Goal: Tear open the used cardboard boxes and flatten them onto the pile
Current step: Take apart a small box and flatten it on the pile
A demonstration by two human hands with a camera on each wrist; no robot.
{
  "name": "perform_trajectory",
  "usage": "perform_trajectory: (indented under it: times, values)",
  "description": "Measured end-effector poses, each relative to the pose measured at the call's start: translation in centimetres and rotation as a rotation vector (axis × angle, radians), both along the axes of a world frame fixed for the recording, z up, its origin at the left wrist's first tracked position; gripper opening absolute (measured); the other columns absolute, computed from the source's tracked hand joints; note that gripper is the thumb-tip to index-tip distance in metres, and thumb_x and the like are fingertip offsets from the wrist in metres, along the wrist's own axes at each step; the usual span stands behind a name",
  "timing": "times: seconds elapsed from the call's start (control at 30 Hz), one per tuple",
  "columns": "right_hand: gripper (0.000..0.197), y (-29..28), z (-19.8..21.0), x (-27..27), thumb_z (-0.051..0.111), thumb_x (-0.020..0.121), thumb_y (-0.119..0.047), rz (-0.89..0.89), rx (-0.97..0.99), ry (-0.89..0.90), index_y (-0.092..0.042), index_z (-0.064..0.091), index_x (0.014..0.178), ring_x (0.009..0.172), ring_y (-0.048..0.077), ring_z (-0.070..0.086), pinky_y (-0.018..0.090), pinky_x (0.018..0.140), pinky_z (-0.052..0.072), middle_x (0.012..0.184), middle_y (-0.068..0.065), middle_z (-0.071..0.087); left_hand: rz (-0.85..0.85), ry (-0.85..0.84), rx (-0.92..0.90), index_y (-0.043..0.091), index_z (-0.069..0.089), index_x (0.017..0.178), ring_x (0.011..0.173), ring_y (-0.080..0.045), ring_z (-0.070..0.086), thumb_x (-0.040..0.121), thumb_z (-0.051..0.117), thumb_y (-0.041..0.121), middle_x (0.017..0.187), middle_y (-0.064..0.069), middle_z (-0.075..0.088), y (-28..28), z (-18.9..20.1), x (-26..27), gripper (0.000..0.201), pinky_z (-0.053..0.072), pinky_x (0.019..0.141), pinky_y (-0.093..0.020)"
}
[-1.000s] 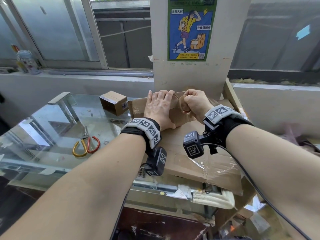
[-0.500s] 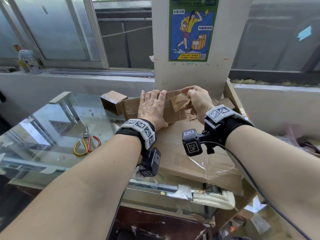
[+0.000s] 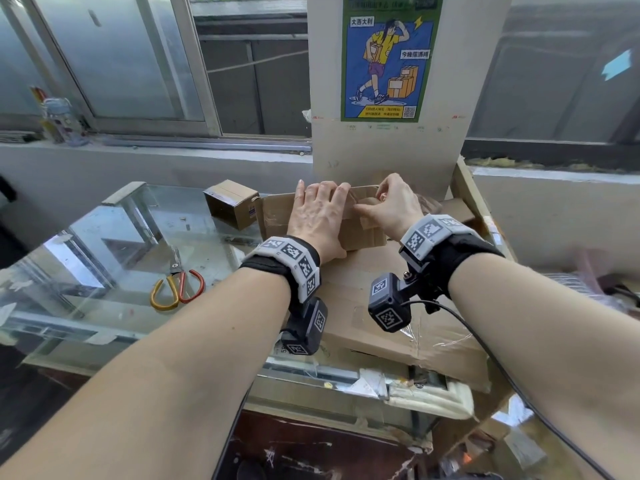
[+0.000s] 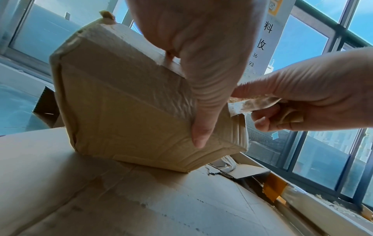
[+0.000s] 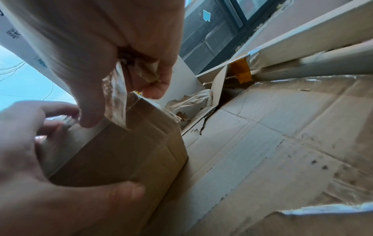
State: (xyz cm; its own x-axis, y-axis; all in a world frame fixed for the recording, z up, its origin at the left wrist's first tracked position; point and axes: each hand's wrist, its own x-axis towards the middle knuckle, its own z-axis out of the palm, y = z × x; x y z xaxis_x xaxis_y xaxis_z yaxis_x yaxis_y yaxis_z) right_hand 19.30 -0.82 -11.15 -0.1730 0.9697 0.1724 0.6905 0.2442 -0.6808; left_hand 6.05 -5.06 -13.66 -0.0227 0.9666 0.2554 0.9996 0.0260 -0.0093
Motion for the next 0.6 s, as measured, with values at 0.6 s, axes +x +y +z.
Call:
perform_trajectory:
  times: [0.6]
  values:
    - [0.033,0.3,-1.3,0.9,0.05,0.092,-0.013,0.229,-0.222,0.266,-0.015,0.051,0.059,0.031,0.012,0.039,0.017,0.029,0.024,0.053,0.001,0.05,0.074,-0.061,-0.056,0.036,0.01,0.148,0.138,-0.03,0.021,0.058,0.087,0.041,0.141,-0.005,0.026,0.3,-0.3,-1.0,0.118,-0.003,0.119,-0.047]
